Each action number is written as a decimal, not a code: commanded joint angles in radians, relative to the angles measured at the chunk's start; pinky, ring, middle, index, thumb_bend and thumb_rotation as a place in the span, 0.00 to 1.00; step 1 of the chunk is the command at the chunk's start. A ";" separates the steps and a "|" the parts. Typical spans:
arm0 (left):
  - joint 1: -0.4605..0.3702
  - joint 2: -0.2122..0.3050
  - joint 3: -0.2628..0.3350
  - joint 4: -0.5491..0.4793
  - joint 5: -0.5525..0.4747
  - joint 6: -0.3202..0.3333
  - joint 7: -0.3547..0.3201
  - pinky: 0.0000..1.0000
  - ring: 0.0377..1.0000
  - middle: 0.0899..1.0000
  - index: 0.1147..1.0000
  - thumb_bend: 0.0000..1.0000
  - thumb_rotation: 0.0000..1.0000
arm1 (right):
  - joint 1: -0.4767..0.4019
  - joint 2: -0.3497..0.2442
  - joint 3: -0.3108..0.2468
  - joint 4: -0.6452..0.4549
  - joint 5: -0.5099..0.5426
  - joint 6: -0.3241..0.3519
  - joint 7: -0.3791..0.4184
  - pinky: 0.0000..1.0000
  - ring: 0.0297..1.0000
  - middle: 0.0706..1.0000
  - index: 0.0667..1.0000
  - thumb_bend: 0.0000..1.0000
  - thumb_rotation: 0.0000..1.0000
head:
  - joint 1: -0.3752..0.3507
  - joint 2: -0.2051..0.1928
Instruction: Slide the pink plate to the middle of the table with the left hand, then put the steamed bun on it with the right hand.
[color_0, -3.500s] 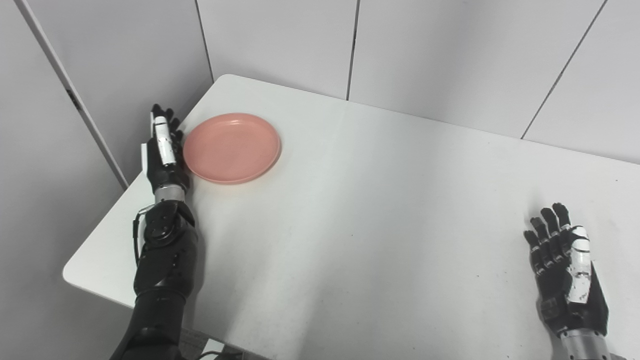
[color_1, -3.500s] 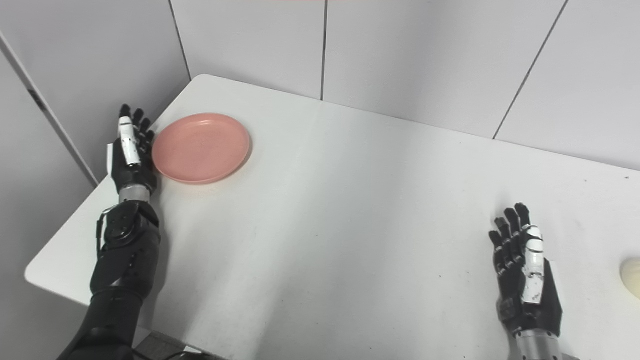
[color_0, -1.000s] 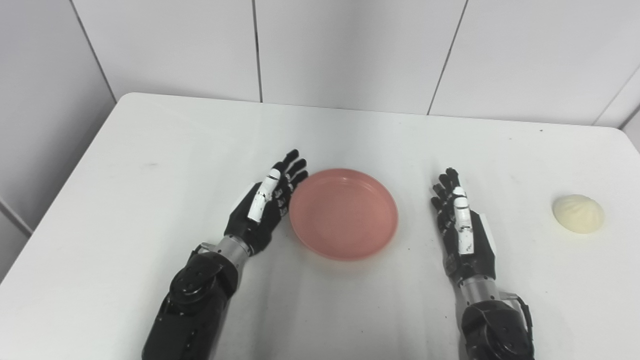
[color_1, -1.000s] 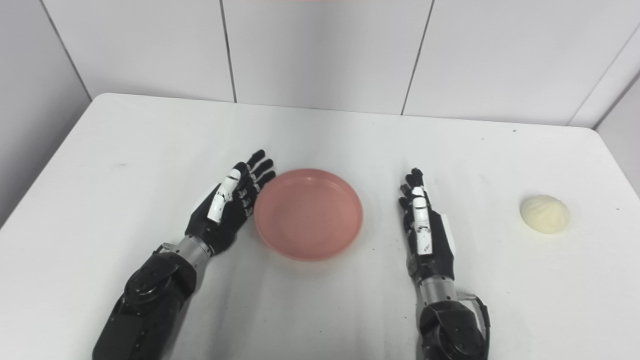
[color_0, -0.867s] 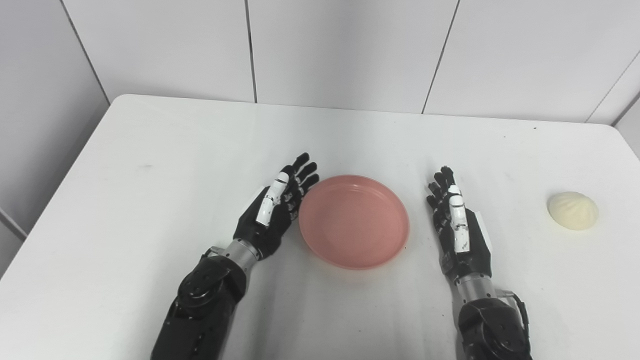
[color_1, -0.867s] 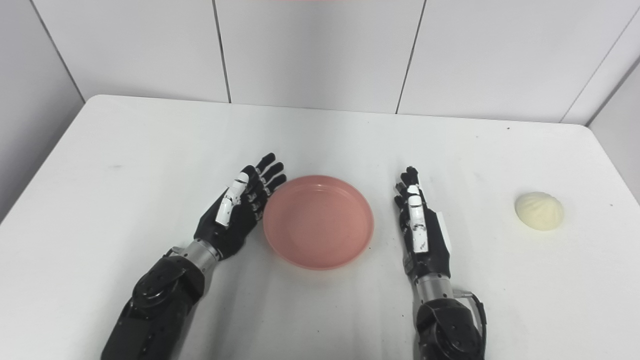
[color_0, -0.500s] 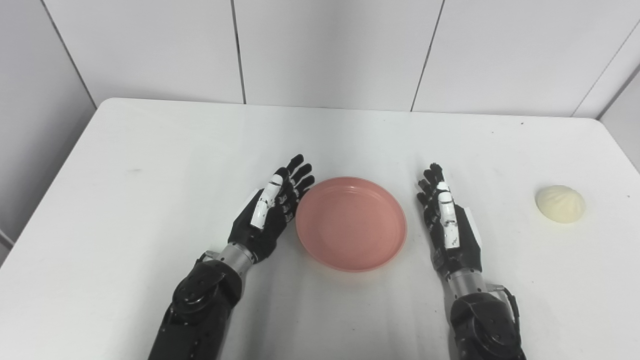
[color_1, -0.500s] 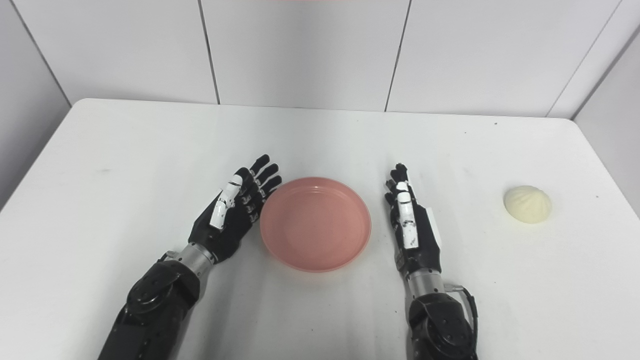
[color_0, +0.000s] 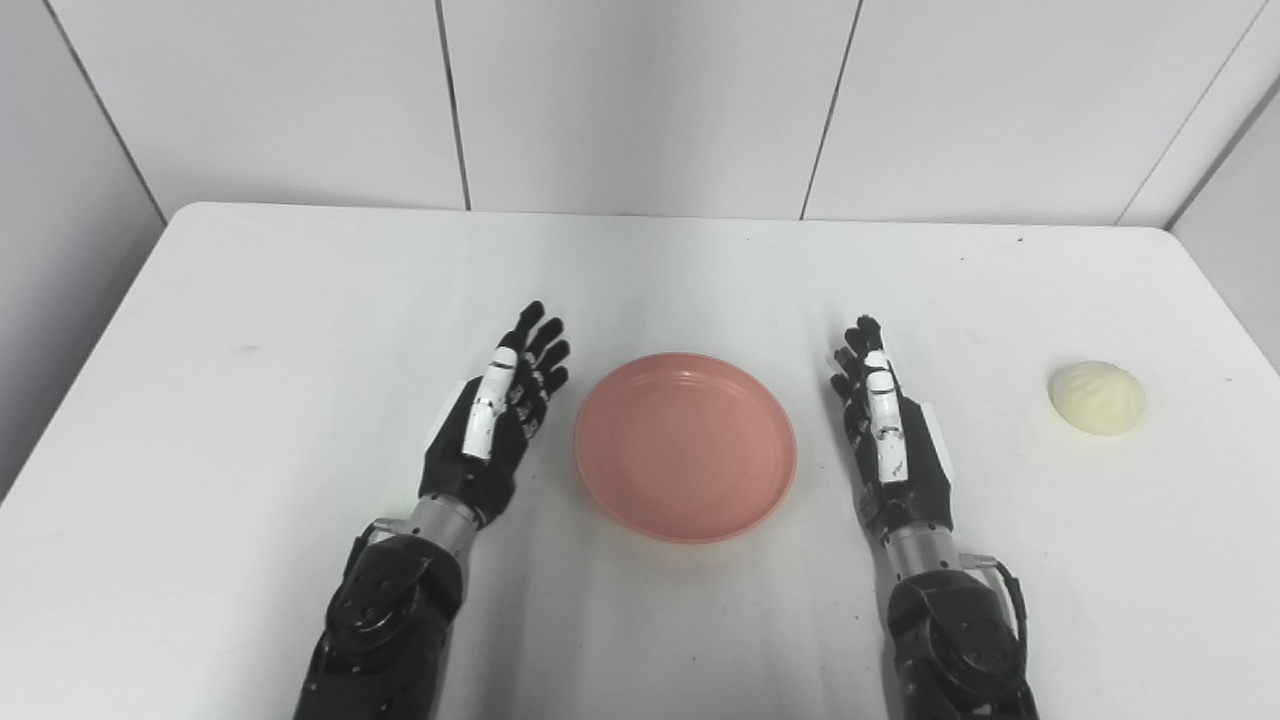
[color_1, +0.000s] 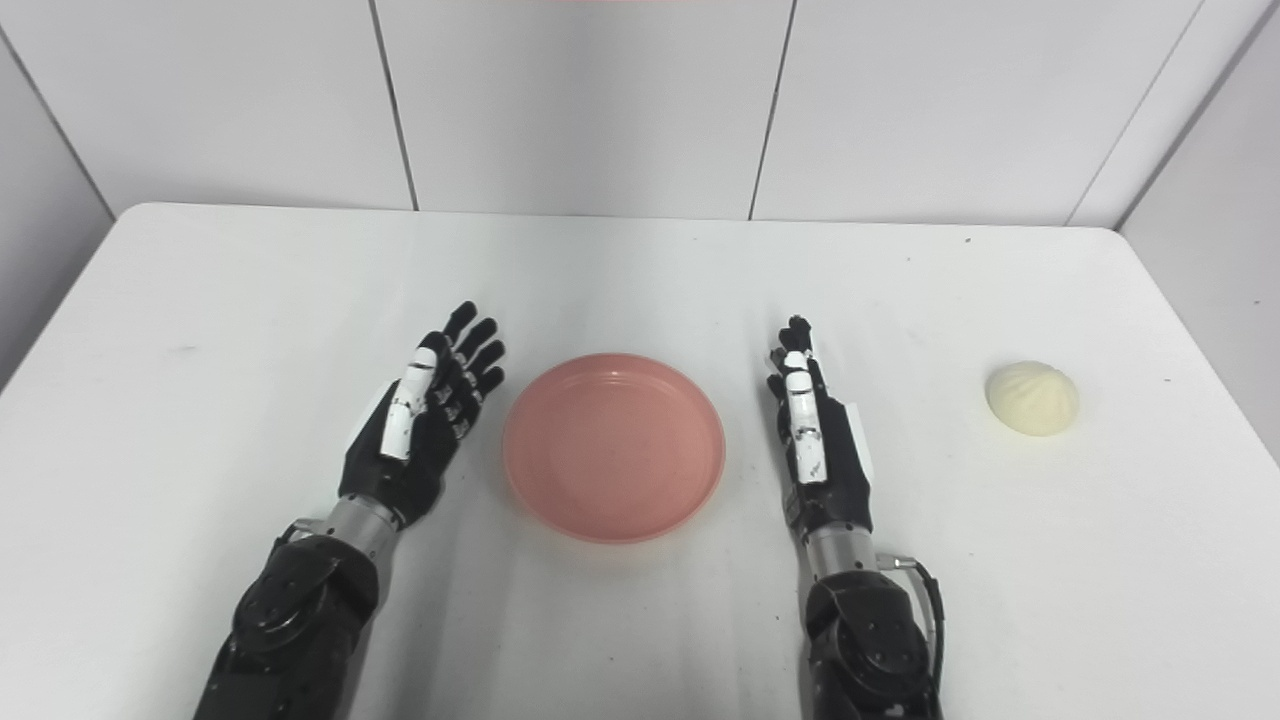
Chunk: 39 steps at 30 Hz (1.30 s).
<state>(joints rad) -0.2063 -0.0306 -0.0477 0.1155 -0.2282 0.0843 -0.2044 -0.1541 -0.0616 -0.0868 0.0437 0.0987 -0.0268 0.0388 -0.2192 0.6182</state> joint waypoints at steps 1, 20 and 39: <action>0.016 0.016 0.009 0.035 0.023 -0.002 0.014 1.00 0.98 0.98 1.00 0.41 1.00 | -0.044 -0.022 -0.016 -0.011 -0.011 -0.074 -0.010 1.00 0.99 0.99 1.00 0.38 1.00 | 0.001 -0.001; 0.036 0.068 0.023 0.096 -0.015 -0.037 -0.043 0.98 0.97 0.97 0.98 0.40 1.00 | -0.146 -0.228 -0.036 -0.267 -0.505 0.012 -0.125 0.77 0.78 0.91 0.96 0.61 0.90 | -0.206 -0.040; 0.030 0.102 0.034 0.130 -0.043 -0.031 -0.093 0.99 0.98 0.98 0.99 0.40 1.00 | -0.073 -0.528 -0.143 -0.360 -0.740 0.267 0.054 0.79 0.89 0.92 0.92 0.84 0.53 | -0.268 -0.041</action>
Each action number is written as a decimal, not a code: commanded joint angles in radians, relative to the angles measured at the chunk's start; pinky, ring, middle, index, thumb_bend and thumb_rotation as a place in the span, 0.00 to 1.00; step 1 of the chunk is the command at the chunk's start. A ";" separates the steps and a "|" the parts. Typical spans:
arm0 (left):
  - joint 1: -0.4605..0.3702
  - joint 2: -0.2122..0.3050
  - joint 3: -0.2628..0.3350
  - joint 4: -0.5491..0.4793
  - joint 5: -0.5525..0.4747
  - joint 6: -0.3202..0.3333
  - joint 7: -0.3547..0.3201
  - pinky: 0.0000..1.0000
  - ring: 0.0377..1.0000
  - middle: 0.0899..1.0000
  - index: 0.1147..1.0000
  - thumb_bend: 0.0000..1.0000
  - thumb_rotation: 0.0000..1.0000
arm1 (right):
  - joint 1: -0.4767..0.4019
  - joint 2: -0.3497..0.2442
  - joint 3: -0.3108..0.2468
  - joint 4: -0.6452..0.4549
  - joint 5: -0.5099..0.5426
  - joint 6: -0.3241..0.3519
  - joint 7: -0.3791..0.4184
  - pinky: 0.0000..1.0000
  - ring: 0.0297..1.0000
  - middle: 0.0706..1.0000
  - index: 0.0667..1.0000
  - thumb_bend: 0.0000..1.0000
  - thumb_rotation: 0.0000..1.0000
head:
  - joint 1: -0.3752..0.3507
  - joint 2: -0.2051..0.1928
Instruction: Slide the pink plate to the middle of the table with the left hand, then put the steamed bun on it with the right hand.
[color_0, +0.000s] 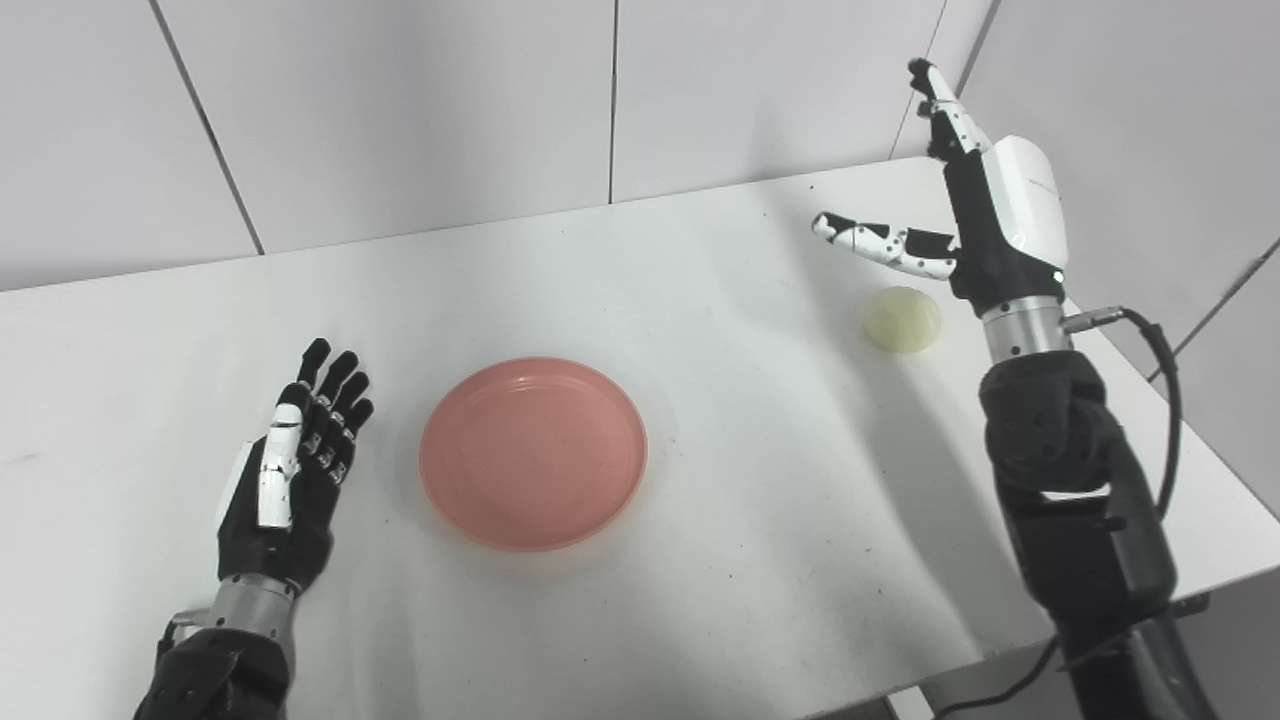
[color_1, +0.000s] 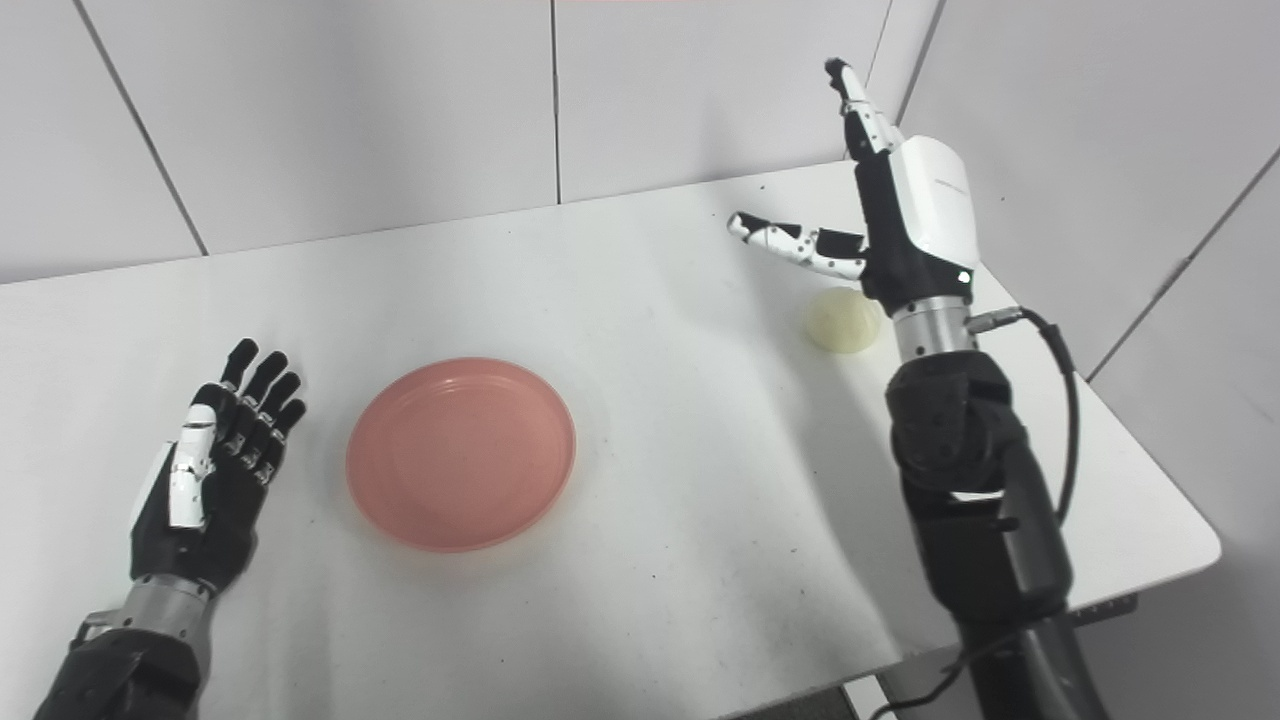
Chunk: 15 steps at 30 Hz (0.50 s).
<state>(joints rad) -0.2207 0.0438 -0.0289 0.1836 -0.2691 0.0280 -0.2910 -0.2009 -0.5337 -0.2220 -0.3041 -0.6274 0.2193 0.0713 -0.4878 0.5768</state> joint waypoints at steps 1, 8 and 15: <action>0.045 0.030 0.016 0.063 -0.005 0.026 -0.009 0.99 0.98 0.97 0.99 0.40 1.00 | -0.025 -0.082 -0.005 0.011 -0.012 0.022 0.040 0.79 0.90 0.92 0.91 0.84 0.53 | -0.003 0.000; 0.045 0.037 0.021 0.066 -0.020 0.030 -0.017 0.99 0.98 0.97 0.99 0.40 1.00 | -0.031 -0.161 0.024 0.098 -0.005 0.074 0.127 0.81 0.93 0.93 0.90 0.90 0.48 | -0.015 0.003; 0.045 0.043 0.022 0.070 -0.024 0.033 -0.024 1.00 0.98 0.97 1.00 0.40 1.00 | -0.059 -0.211 0.090 0.160 -0.055 0.171 0.219 0.75 0.90 0.91 0.89 0.90 0.46 | -0.017 0.005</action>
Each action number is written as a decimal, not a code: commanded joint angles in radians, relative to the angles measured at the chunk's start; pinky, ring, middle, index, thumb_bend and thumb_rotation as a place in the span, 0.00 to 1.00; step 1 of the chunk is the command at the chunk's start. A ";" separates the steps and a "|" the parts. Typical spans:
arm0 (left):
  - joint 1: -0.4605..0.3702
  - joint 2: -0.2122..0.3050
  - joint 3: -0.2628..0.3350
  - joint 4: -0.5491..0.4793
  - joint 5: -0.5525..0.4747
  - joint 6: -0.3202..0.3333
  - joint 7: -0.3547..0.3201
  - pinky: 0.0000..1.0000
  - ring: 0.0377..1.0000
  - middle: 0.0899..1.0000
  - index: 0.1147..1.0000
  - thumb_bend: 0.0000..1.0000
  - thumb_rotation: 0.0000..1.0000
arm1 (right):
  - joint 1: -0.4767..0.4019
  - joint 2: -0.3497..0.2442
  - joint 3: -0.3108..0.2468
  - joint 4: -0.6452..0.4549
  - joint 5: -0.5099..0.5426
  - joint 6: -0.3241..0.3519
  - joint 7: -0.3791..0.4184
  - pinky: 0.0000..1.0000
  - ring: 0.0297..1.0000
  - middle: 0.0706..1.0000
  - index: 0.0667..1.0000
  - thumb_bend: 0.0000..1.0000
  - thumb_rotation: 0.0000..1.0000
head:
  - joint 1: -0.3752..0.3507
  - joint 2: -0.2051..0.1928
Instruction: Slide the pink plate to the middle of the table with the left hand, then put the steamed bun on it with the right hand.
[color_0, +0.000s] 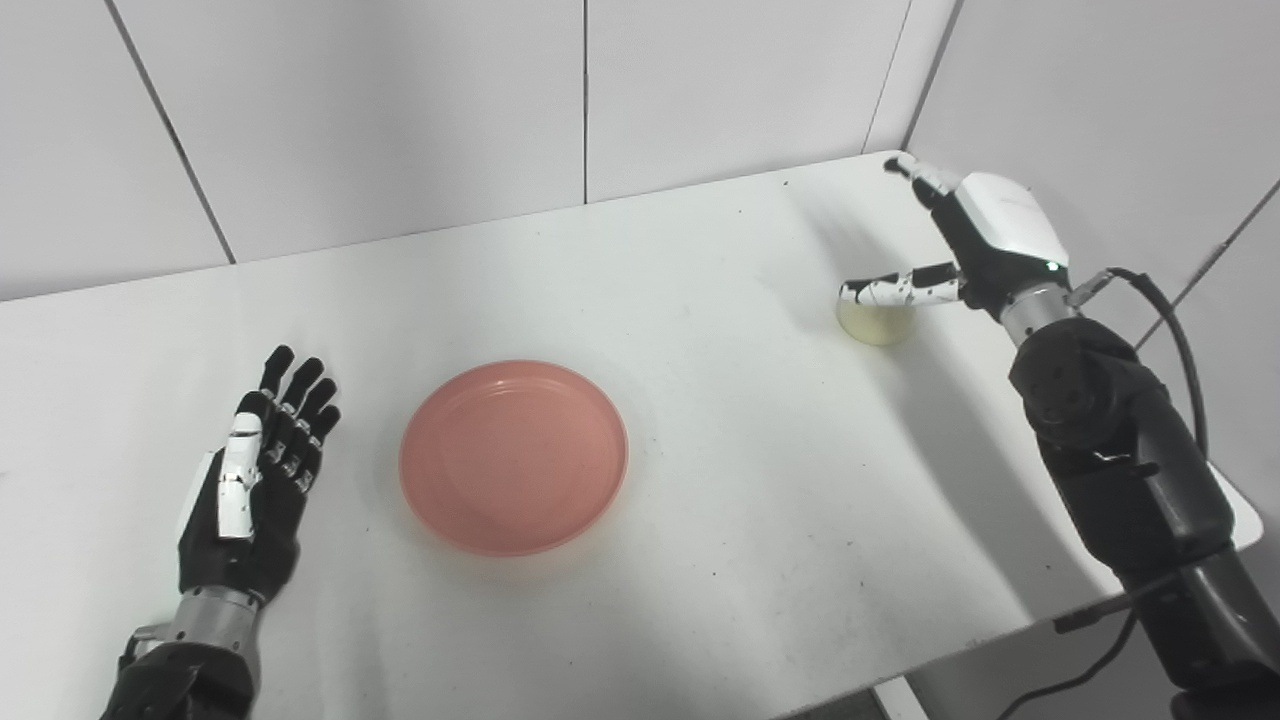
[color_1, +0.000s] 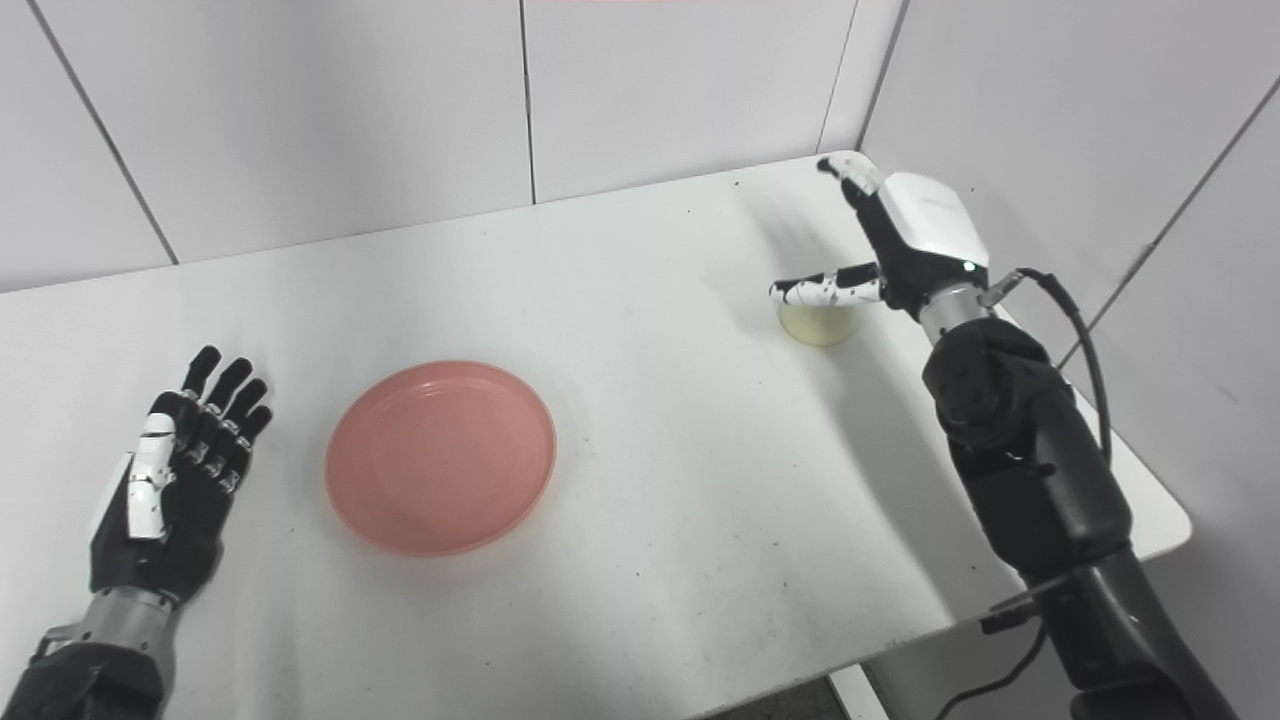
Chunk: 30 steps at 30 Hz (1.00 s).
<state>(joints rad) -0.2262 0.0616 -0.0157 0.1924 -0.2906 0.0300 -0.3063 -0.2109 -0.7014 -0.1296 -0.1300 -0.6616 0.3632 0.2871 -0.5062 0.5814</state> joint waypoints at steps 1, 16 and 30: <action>0.051 0.025 0.010 0.058 -0.005 0.033 -0.009 1.00 0.98 0.97 1.00 0.40 1.00 | -0.056 -0.047 0.007 0.000 -0.023 0.036 0.010 0.73 0.89 0.91 0.89 0.90 0.45 | -0.002 0.004; 0.054 0.034 0.016 0.031 -0.015 0.066 -0.011 1.00 0.98 0.98 0.99 0.39 1.00 | -0.113 -0.065 0.098 0.126 -0.043 0.093 0.050 0.73 0.90 0.91 0.88 0.93 0.48 | -0.013 0.020; 0.058 0.041 0.017 0.007 -0.023 0.086 -0.004 1.00 0.98 0.96 0.98 0.39 1.00 | -0.153 -0.052 0.112 0.183 -0.079 0.107 0.117 0.77 0.93 0.93 0.88 0.90 0.42 | -0.019 0.041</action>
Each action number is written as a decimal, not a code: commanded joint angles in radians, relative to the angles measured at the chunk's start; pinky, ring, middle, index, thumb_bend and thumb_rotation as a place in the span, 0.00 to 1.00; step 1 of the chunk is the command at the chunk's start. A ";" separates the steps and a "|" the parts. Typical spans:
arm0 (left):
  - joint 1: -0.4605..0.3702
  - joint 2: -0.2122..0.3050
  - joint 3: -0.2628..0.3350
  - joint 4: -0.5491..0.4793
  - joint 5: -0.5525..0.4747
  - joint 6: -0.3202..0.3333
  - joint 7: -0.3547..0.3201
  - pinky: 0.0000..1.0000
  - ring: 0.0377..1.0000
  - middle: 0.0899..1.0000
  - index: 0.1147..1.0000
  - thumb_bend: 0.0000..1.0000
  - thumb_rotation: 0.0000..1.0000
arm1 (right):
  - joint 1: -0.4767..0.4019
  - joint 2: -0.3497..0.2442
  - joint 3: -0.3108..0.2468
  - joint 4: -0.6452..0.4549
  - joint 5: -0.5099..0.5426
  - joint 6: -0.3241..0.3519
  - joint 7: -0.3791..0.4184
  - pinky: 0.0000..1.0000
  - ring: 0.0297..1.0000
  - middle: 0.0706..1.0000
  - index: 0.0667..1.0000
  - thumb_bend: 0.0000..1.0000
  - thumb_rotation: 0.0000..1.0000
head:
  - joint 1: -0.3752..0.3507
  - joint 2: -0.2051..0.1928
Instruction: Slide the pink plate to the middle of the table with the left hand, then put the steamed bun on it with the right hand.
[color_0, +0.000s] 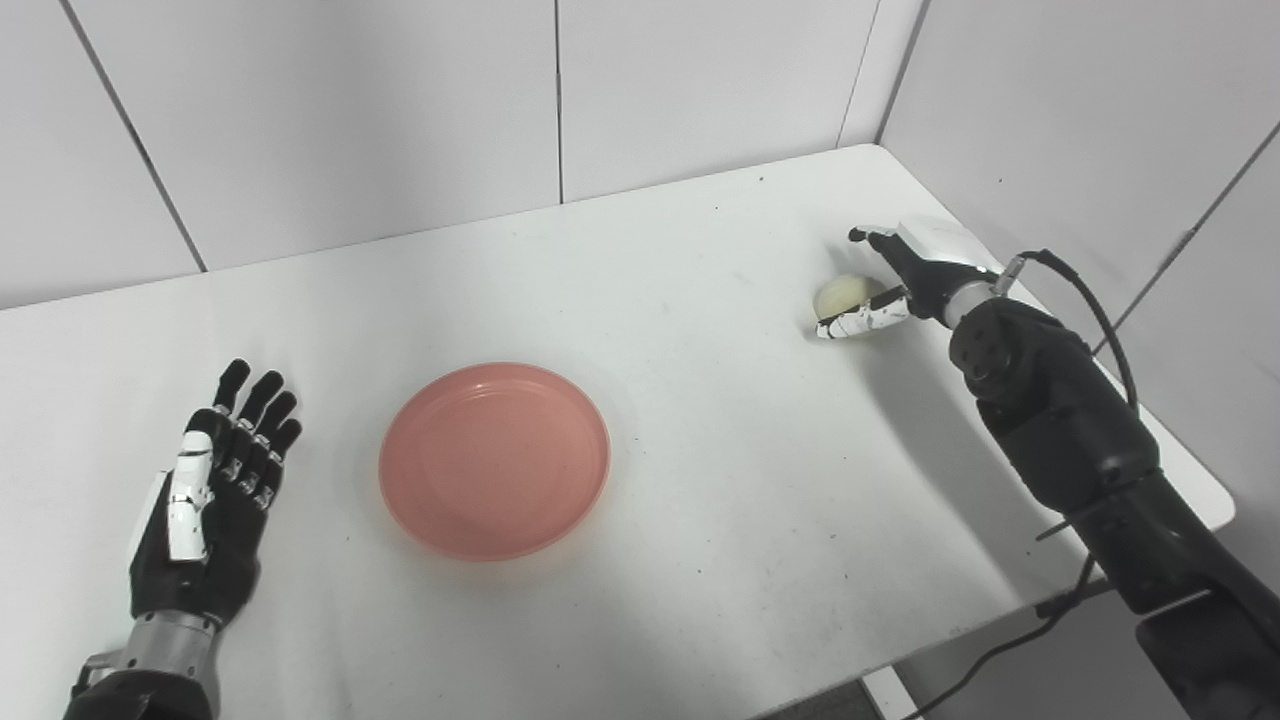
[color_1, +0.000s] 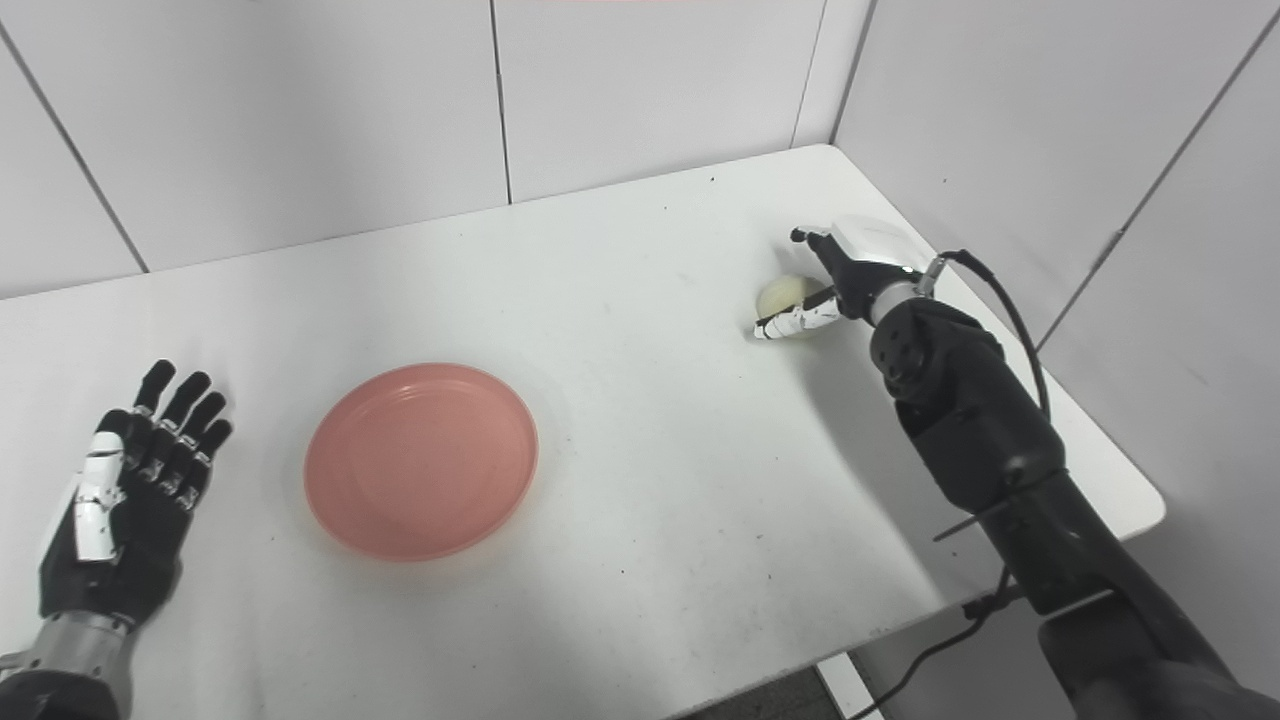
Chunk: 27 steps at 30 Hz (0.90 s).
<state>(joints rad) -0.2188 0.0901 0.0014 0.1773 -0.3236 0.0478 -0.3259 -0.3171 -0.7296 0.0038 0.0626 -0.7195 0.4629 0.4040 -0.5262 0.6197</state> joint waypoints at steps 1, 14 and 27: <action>0.052 0.013 0.000 0.020 0.010 0.071 0.016 1.00 0.98 0.97 0.98 0.39 1.00 | -0.051 -0.021 -0.022 -0.003 -0.028 0.007 0.006 0.77 0.93 0.93 0.88 0.90 0.41 | 0.001 0.002; 0.053 0.013 0.006 0.013 0.000 0.082 0.012 1.00 0.98 0.97 0.98 0.39 1.00 | -0.068 -0.024 -0.004 0.045 -0.079 0.007 0.072 0.77 0.92 0.91 0.88 0.88 0.42 | 0.004 0.019; 0.055 0.016 0.006 0.004 -0.005 0.094 0.013 1.00 0.98 0.96 0.98 0.40 1.00 | -0.066 -0.009 -0.019 0.096 -0.027 -0.039 -0.034 0.60 0.65 0.71 0.74 0.76 0.17 | 0.006 0.026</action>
<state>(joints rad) -0.2058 0.0929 0.0069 0.1536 -0.3325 0.0621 -0.3260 -0.3556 -0.7207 0.0060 0.1445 -0.7605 0.4516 0.4322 -0.5216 0.6458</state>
